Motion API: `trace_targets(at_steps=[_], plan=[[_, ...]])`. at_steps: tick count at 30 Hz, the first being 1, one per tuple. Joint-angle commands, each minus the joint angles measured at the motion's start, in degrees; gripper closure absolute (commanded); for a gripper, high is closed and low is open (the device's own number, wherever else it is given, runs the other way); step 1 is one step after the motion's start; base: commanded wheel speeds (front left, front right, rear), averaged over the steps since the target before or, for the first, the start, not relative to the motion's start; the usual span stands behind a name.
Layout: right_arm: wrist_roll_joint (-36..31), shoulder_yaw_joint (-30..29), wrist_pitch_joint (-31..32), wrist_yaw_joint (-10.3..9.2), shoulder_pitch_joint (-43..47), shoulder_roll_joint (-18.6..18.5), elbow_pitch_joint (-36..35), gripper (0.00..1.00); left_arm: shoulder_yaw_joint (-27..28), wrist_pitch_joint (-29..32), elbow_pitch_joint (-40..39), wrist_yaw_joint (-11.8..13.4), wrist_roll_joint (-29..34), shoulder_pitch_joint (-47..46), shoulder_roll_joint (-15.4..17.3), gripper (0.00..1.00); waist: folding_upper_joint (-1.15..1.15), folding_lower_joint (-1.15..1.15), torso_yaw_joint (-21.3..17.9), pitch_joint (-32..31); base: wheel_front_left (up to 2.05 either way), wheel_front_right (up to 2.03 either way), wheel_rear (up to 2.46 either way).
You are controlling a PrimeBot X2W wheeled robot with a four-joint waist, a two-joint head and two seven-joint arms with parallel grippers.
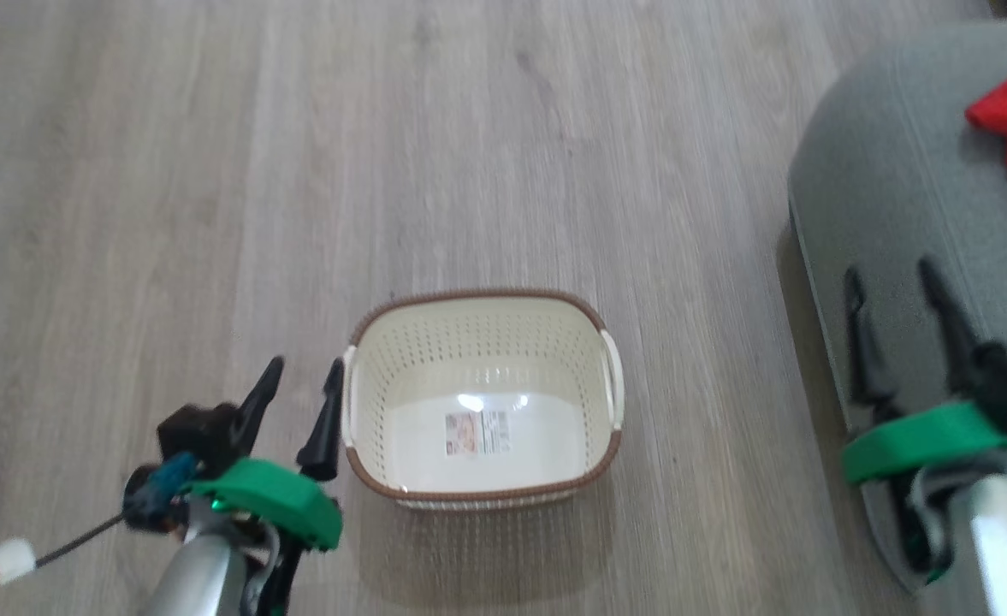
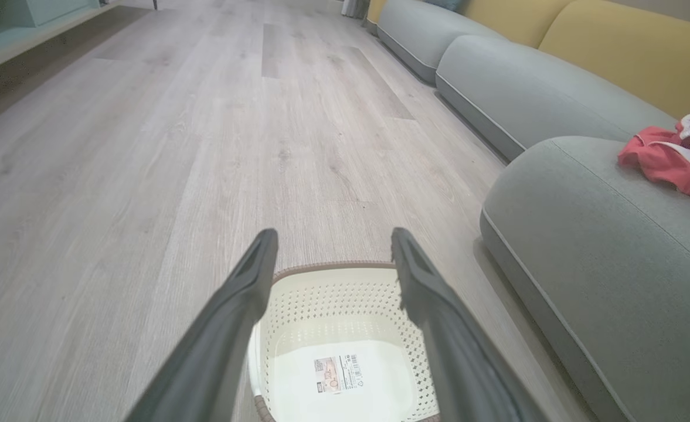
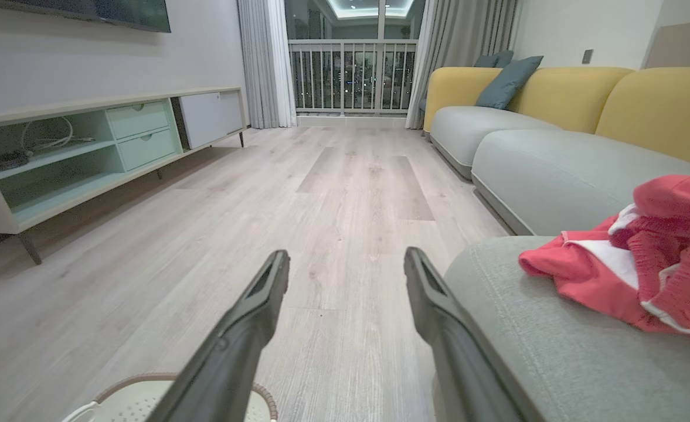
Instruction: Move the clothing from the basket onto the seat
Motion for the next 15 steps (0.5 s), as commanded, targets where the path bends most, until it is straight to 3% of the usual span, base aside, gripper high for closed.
trace_targets(at_steps=[1, 15], plan=[[-0.55, 1.77, -0.21, -0.02, 1.10, 0.99, -1.66, 0.00, 3.31, -0.54, -1.19, -0.13, 0.53, -0.27, 0.21, 0.00, 0.00, 0.01, 1.33, -2.53, 0.00, 0.00, 0.00], [-3.07, 5.82, -0.21, -0.02, 3.81, 3.80, 1.75, 0.00, 9.34, -0.54, -1.43, -0.69, 2.73, 2.11, -1.04, 0.00, 0.00, 0.01, -0.17, -5.45, 0.00, 0.00, 0.00]])
